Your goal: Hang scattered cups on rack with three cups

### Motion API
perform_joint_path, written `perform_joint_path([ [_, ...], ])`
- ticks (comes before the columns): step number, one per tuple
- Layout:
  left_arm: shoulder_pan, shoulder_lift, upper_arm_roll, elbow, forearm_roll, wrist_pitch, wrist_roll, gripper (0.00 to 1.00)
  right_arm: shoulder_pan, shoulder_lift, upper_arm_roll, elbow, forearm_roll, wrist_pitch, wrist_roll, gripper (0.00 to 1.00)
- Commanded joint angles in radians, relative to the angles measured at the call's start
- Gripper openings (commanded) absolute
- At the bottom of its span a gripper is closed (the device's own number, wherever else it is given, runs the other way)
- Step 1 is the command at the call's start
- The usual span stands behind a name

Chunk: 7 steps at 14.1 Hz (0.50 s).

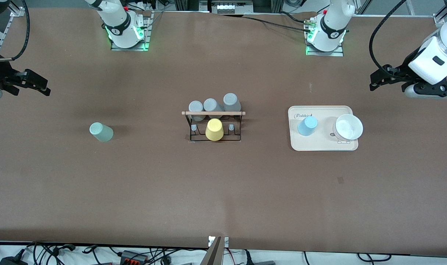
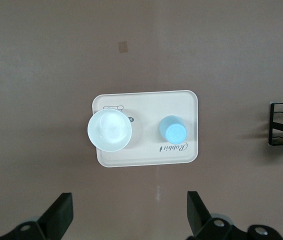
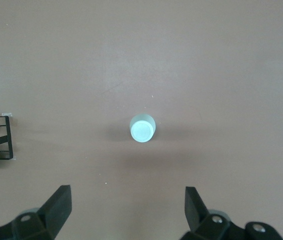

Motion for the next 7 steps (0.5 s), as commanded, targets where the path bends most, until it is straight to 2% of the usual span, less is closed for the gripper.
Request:
perform_joint_path([
  [1, 0.011, -0.025, -0.011, -0.019, 0.001, -0.008, 0.009, 1.00, -0.006, -0.011, 0.009, 0.002, -0.010, -0.014, -0.005, 1.00],
  [5, 0.002, -0.014, -0.011, -0.005, 0.004, -0.025, -0.002, 1.00, -0.005, -0.005, 0.012, 0.002, -0.007, -0.012, -0.005, 1.00],
  [7, 0.000, 0.007, -0.022, -0.003, 0.002, -0.094, 0.004, 1.00, -0.006, -0.005, 0.012, 0.001, -0.006, -0.012, -0.005, 1.00],
])
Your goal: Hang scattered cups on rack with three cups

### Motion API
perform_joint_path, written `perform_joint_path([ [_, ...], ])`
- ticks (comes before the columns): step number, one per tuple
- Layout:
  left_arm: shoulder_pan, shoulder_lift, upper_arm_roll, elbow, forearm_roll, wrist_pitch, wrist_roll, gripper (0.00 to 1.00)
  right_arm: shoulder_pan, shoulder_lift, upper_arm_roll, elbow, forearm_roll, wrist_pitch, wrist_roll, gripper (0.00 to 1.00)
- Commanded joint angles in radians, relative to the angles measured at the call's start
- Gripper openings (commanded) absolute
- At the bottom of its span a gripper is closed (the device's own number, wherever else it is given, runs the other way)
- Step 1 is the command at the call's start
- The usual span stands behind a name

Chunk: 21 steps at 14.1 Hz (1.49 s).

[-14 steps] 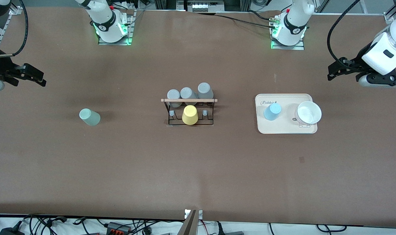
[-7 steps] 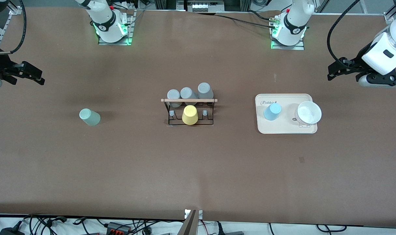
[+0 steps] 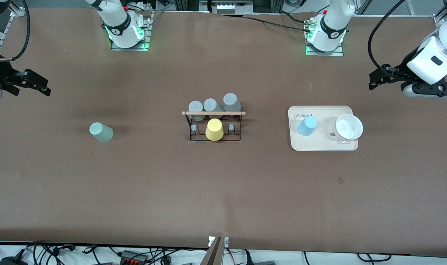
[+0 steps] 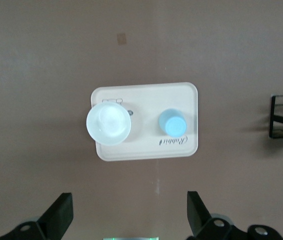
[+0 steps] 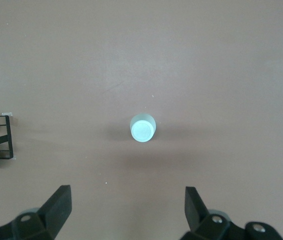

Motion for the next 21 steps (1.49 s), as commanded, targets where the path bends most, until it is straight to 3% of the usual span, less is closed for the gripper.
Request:
perform_joint_path([
  [1, -0.002, 0.035, -0.019, -0.001, -0.002, -0.056, 0.006, 1.00, -0.007, -0.005, 0.010, 0.002, -0.006, -0.011, -0.005, 1.00],
  [4, -0.031, 0.097, -0.047, -0.023, -0.008, -0.073, 0.006, 1.00, -0.007, -0.002, 0.010, 0.001, -0.006, -0.011, -0.005, 1.00],
  [6, -0.062, 0.121, -0.070, -0.064, -0.005, -0.015, -0.014, 1.00, -0.007, -0.002, 0.010, 0.001, -0.006, -0.011, -0.005, 1.00],
  [7, -0.062, 0.122, -0.082, -0.117, -0.004, 0.064, -0.030, 1.00, -0.007, -0.002, 0.010, 0.001, -0.004, -0.011, -0.005, 1.00],
  [10, -0.062, 0.122, -0.117, -0.381, 0.010, 0.484, -0.119, 1.00, -0.008, 0.000, 0.010, 0.001, -0.003, -0.010, -0.005, 1.00],
  [12, -0.064, 0.141, -0.120, -0.496, 0.060, 0.696, -0.147, 1.00, -0.008, 0.000, 0.010, 0.001, -0.003, -0.010, -0.005, 1.00],
  [18, -0.070, 0.194, -0.127, -0.661, 0.081, 0.959, -0.204, 1.00, -0.008, 0.004, 0.008, -0.001, -0.003, -0.010, -0.005, 1.00],
  [21, -0.071, 0.230, -0.128, -0.699, 0.081, 1.068, -0.202, 1.00, -0.008, 0.010, 0.008, -0.001, -0.003, -0.010, -0.005, 1.00],
])
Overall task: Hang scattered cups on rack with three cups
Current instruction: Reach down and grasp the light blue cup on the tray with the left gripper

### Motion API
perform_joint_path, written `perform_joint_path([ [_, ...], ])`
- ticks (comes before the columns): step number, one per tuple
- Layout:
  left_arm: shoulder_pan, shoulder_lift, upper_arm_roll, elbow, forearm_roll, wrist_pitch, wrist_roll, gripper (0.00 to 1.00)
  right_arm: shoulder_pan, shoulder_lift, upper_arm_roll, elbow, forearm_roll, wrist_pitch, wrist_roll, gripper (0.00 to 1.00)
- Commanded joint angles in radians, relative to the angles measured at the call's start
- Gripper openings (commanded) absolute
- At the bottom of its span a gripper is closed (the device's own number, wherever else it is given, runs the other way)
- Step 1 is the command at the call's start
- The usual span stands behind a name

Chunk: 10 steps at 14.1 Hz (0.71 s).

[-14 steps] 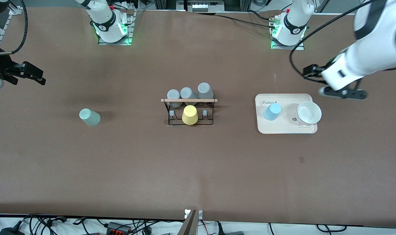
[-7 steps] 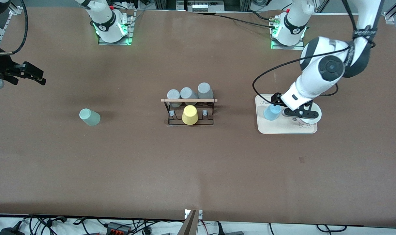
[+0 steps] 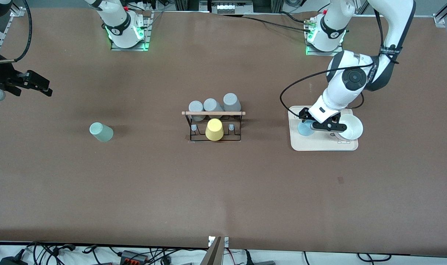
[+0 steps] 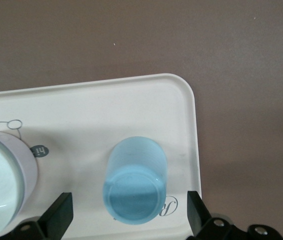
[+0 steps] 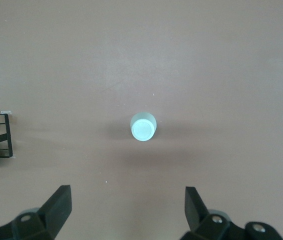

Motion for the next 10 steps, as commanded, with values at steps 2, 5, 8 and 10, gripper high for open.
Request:
perform_joint_path([
  [2, 0.000, 0.020, -0.005, -0.040, 0.020, 0.093, -0.023, 1.00, -0.008, 0.009, 0.007, 0.003, -0.003, -0.004, -0.005, 1.00],
  [5, 0.000, 0.043, -0.005, -0.041, 0.022, 0.123, -0.020, 1.00, -0.007, 0.010, 0.007, 0.003, -0.003, -0.001, -0.005, 1.00],
  [8, 0.000, 0.048, -0.005, -0.046, 0.022, 0.125, -0.013, 0.82, -0.008, 0.009, 0.007, 0.004, -0.006, 0.002, -0.005, 1.00],
  [10, 0.001, 0.046, -0.005, -0.047, 0.022, 0.125, -0.011, 0.50, -0.004, 0.015, 0.010, 0.004, -0.010, 0.007, 0.005, 1.00],
])
